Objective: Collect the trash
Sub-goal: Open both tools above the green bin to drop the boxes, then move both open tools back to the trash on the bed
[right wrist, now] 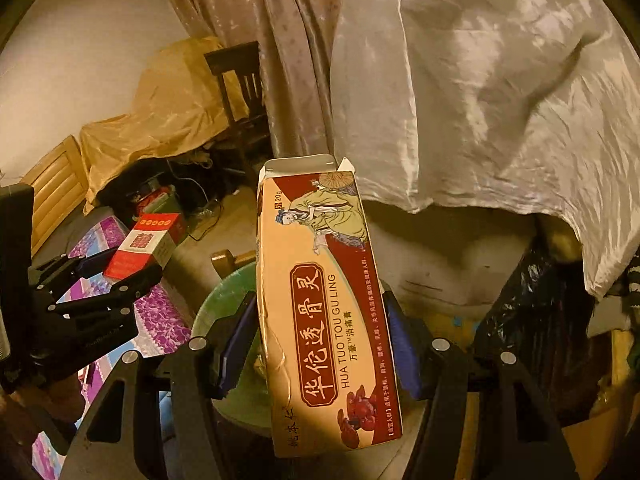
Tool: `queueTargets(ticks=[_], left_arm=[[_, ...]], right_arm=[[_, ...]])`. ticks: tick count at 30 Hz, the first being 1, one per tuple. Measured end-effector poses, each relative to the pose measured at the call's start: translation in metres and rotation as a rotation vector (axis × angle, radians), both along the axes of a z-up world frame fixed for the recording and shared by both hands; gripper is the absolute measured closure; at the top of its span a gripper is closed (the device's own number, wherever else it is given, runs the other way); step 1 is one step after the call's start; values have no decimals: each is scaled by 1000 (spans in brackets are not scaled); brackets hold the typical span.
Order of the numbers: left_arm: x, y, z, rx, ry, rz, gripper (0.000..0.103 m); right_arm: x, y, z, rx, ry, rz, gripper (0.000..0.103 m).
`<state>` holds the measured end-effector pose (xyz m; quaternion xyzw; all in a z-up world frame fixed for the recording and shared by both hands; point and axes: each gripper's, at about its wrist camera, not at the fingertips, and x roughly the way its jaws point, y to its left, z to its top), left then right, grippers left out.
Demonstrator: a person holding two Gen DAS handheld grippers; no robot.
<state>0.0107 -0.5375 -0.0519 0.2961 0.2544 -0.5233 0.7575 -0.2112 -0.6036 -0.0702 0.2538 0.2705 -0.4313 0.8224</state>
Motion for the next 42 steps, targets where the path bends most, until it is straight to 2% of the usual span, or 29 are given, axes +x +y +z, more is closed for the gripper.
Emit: queueTargets(ticks=[8,18,19,20,21,33,37,42], left_arm=[[2,-6,-13,25,49,-23,45],[14,-20,-17,25,182,-58,43],[14,-22,-16,27,204,-71,43],[14,-24,-17,32,212,-71,33],[15,-25,-17,32,210,-60,25],[34,-14,-21,18,225,10,24],[35,-4,-22,10,207,25,24],[39,22,-26,-11,142,75,24]], right_arm=[[3,-5,-14,42,17,2,41],[19,-15,-19,51,45,41,40],[23,-17,-21,54,50,61,37],[25,-19,-23,58,55,67,28],[26,-21,-24,54,53,59,25],[13,-29,-32,89,9,8,24],[15,-23,-31,91,-14,24,24],[31,-3,-27,29,-23,54,24]])
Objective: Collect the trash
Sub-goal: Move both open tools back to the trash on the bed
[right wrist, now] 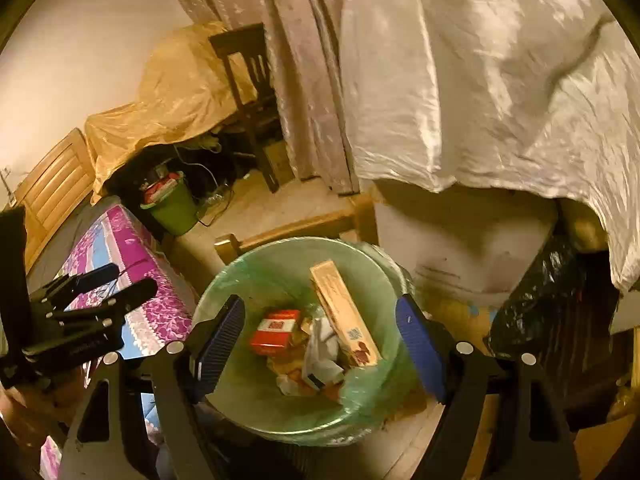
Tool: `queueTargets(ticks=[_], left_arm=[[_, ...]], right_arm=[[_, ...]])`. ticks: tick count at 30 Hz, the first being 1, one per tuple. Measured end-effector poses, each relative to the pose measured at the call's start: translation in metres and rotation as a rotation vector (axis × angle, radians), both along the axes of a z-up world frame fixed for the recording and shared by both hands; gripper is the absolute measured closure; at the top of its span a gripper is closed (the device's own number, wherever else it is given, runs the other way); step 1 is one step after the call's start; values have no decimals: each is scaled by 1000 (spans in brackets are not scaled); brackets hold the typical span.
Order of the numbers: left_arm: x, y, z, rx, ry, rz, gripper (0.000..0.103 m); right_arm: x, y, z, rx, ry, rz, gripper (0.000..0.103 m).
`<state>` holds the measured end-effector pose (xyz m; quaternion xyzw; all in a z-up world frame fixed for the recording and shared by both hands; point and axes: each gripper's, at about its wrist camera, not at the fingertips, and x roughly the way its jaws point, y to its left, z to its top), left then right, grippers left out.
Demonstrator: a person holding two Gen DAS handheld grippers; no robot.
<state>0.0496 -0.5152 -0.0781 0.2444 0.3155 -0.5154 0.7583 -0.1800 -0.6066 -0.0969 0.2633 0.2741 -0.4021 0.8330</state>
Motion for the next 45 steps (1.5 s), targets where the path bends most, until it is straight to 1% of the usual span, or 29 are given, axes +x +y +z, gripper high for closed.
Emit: queueTargets(ticks=[3,7,9,11,13,14,17,18,22,25,29,32,34,36,37,39,40,41,42,43,45], left_arm=[[11,26,-5,-10,-62,71,24],[35,73,-14,-33,-98,192,24],[47,95,-20,-29,-78,248,24],[60,124,-28,-26,-45,315,24],[70,151,-36,-18,-34,372,24],[76,170,-41,-12,-26,411,24],[83,212,-51,-1,-9,483,24],[86,228,-55,4,-5,510,24],[84,278,-66,18,-10,588,24],[81,324,-74,29,-14,654,24],[79,379,-83,31,-4,750,24],[84,423,-86,18,35,856,25],[93,451,-87,-9,70,934,25],[110,471,-87,-43,102,1004,25],[122,481,-86,-70,120,1042,25],[143,489,-86,-113,133,1107,24],[160,496,-89,-132,155,1158,24],[170,499,-91,-149,179,1181,24],[185,503,-94,-176,212,1208,24],[197,503,-98,-181,229,1231,24],[211,498,-104,-160,236,1251,24]], right_arm=[[13,16,2,-46,-14,24,24],[38,47,4,-123,-22,73,24],[55,66,4,-157,-14,116,24],[74,85,1,-169,0,176,24],[99,108,-6,-171,25,257,24],[112,120,-10,-171,36,299,24],[144,152,-19,-170,68,409,24],[159,169,-24,-179,84,462,24],[203,218,-38,-207,134,611,24],[234,248,-47,-229,166,699,24],[267,275,-58,-244,192,792,24],[292,289,-70,-247,213,863,24],[315,301,-80,-263,232,926,23],[334,308,-87,-292,251,961,19],[344,311,-90,-305,259,979,14],[364,316,-95,-329,270,1003,12],[374,317,-97,-329,274,1021,11],[382,317,-99,-321,279,1038,8],[393,317,-102,-312,286,1058,8],[402,317,-105,-305,291,1074,8],[418,316,-111,-275,294,1105,8]])
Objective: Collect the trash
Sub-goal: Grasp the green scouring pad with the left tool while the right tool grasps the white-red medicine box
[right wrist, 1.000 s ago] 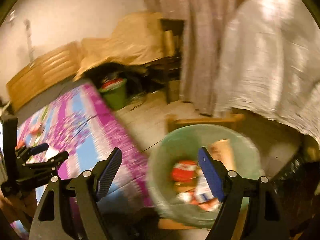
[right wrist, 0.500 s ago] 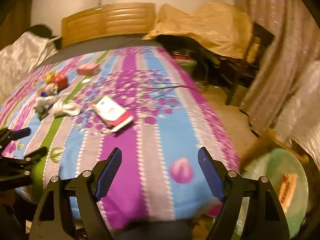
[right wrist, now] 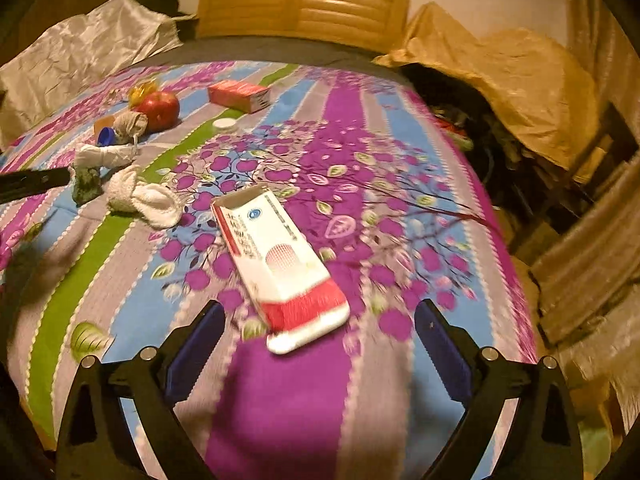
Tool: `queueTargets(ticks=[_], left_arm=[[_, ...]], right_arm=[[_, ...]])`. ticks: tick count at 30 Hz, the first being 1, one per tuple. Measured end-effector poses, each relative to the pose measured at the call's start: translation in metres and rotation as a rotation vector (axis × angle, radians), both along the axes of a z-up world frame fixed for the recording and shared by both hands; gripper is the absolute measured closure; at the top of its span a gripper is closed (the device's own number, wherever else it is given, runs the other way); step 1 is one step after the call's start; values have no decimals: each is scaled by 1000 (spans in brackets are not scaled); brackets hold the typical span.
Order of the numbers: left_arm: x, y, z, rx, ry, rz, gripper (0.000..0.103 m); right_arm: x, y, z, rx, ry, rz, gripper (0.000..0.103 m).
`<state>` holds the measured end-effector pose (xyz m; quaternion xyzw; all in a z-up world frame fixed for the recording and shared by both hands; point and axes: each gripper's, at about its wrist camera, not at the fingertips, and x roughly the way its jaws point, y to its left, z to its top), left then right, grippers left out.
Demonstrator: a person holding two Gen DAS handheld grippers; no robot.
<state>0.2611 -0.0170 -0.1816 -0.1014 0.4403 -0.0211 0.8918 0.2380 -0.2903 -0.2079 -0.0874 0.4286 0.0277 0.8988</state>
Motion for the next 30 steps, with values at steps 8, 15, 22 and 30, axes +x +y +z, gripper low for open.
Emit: queueTargets(ticks=[8,15,22,30], left_arm=[[34,-3,-30,79,99,48,23],[7,12,-26,-2,35,-6,93],[-49,38,-14,-9,34,-32,97],[-88,63,1,6,9,-66,97]], right_arm=[[46,3,-31,49,114,90,8],[30,7,-36,66,96,52,47],[-22,15,-20,164,69,-15,51],[-80,38,6,267,20,-84,52]])
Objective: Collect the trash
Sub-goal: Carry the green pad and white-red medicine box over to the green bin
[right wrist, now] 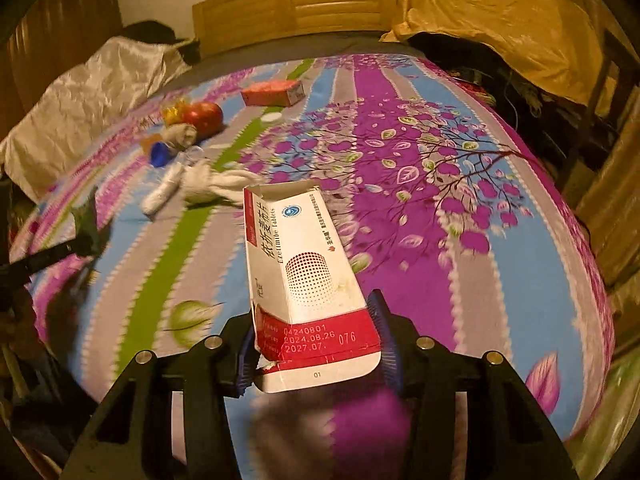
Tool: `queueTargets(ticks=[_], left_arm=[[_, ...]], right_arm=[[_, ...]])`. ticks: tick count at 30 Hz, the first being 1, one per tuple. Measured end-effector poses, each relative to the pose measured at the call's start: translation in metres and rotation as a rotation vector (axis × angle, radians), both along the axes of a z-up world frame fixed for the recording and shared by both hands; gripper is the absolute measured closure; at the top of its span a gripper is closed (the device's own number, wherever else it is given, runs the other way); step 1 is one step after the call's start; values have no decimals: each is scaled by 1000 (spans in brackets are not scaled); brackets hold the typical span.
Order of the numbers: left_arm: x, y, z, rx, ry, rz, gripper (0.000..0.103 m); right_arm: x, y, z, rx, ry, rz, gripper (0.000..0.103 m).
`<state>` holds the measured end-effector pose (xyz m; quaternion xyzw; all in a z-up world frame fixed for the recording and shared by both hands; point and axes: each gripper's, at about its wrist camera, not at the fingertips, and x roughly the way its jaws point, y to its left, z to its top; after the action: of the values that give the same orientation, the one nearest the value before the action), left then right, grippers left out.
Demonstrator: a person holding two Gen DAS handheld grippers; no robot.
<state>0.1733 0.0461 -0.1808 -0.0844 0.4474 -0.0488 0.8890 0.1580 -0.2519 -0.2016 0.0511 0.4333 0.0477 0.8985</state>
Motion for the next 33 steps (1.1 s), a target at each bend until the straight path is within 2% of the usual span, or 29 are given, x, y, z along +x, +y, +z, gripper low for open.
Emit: queueTargets(ticks=[3,9,16,33], left_arm=[[-7,2,9,4,-20,-4,97],[-24,-16,31,78,-93,-54,97],[-35,-37,60,121,-186,-97,97],[-40,-85,109,137,-307,-198,97]], right_arm=[[-12,9,5,33,-1,-15,52],[-25,32,13,46,1,7,52],[-41,46,34,32,-45,26,52],[-73,7,103,80,-177,-91,52]])
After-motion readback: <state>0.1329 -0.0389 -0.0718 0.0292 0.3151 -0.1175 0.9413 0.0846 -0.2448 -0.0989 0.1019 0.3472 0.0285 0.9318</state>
